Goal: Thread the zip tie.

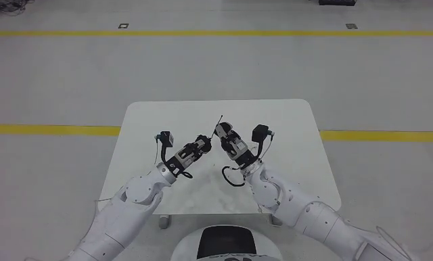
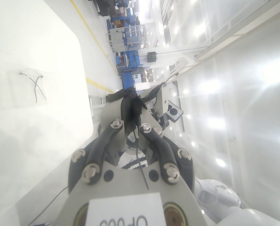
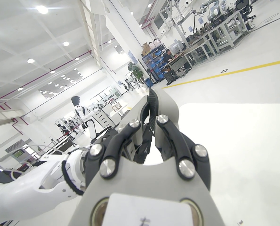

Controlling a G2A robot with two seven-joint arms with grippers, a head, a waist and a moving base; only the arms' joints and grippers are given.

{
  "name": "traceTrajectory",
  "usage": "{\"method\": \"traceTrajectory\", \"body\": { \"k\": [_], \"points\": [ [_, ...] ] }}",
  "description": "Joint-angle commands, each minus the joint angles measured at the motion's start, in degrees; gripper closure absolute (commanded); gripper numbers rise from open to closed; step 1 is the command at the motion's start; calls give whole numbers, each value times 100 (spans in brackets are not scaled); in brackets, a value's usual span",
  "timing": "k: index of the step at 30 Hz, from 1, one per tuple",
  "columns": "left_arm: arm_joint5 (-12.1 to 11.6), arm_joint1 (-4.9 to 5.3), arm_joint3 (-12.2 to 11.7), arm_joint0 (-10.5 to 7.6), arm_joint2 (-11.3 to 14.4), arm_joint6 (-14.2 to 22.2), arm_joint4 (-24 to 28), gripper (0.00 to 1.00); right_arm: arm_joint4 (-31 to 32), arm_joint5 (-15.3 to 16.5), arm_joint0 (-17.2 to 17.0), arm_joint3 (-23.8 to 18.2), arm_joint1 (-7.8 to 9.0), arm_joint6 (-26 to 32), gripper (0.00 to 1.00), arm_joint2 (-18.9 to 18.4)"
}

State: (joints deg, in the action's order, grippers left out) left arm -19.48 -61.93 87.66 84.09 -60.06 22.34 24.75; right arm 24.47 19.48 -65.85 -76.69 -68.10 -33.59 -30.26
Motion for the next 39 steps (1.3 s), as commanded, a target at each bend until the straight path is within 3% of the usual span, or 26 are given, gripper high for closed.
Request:
{"method": "traceTrajectory", "body": {
  "k": [1, 39],
  "points": [
    [0, 0, 0, 0, 0, 0, 0, 100, -3, 0, 5, 12, -5, -5, 100, 4],
    [0, 0, 0, 0, 0, 0, 0, 100, 32, 0, 82, 145, -41, -48, 100, 90]
  ]
}}
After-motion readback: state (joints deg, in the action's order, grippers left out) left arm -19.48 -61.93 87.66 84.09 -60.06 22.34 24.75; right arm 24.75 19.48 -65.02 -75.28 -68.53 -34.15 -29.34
